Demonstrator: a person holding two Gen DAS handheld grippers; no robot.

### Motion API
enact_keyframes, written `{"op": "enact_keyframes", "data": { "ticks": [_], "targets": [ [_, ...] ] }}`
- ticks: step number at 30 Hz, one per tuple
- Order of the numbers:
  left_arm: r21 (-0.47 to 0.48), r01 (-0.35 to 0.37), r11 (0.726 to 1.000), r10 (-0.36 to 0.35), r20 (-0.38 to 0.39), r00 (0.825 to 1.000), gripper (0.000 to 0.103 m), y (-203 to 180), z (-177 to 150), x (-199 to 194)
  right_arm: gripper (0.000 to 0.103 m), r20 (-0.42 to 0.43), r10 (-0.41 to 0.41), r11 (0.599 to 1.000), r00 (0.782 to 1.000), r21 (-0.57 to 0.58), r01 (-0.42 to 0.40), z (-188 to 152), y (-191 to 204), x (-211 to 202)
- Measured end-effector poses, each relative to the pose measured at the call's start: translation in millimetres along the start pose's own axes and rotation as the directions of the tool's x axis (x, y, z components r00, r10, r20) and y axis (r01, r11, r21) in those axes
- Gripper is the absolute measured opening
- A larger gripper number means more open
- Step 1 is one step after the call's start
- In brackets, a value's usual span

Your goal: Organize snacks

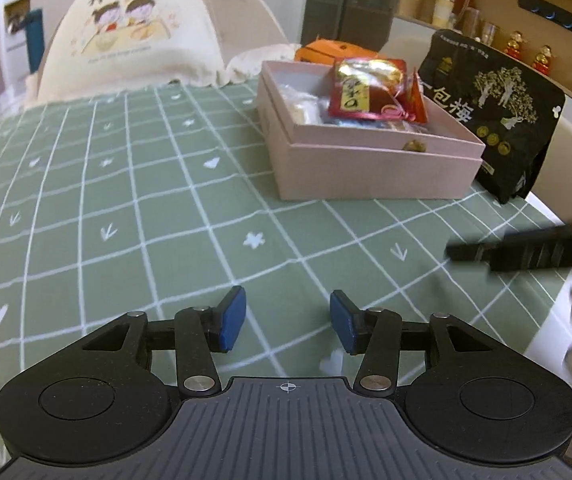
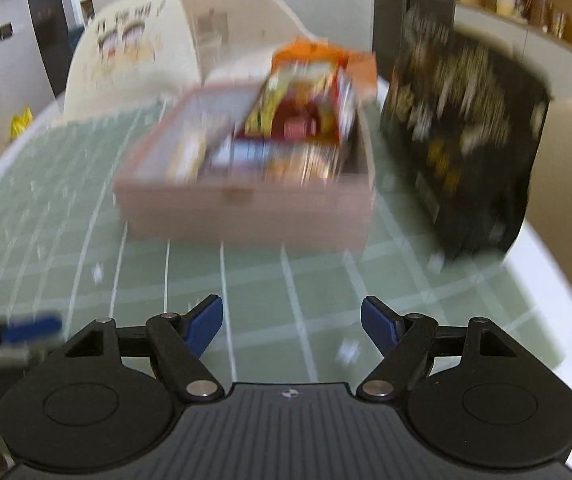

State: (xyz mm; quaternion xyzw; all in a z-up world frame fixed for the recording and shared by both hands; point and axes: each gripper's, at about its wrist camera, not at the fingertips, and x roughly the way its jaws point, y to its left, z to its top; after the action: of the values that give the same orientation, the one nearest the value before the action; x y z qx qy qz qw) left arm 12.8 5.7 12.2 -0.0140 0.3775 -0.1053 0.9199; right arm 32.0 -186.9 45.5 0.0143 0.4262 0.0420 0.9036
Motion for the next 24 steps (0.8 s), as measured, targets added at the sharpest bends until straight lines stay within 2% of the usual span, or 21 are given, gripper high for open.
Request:
{"op": "enact_keyframes", "data": {
  "ticks": [3,6,10,14,18,24],
  "targets": [
    [0.021,-0.025,0.999,0.024,0.037,0.999,0.057,-9.7,1.6,8.7,0.078,-0.026,-0.014,1.0,1.0,-0.004,0.014,-14.0,5.1,13.7],
    [0.048,-0.056,0.997,0.053,0.071,0.996,0.061,-18.9,-0.7,13.2,0.079,0.03,-0.07,0.997,0.997,-0.028,0.071,-19.0,11.4,12.9],
    [0.065,-0.091,0.994,0.084,0.104,0.991,0.063,-25.8,-4.3,17.1,0.093,0.073,-0.118,0.993,0.99,-0.001,0.118,-22.0,9.1,15.3],
    [0.047,-0.109,0.993,0.103,0.111,0.989,0.063,-28.2,-0.3,22.1,0.102,0.097,-0.103,0.994,0.99,0.048,0.099,-24.9,-4.9,15.1],
    [0.05,-0.112,0.992,0.106,0.118,0.987,0.063,-28.7,-0.9,22.6,0.103,0.17,-0.102,0.994,0.98,0.044,0.096,-34.1,-4.6,16.5],
    [0.052,-0.104,0.993,0.097,0.117,0.988,0.063,-27.7,-1.2,22.6,0.103,0.175,-0.104,0.994,0.979,0.048,0.097,-33.3,-3.9,16.3]
  ]
}}
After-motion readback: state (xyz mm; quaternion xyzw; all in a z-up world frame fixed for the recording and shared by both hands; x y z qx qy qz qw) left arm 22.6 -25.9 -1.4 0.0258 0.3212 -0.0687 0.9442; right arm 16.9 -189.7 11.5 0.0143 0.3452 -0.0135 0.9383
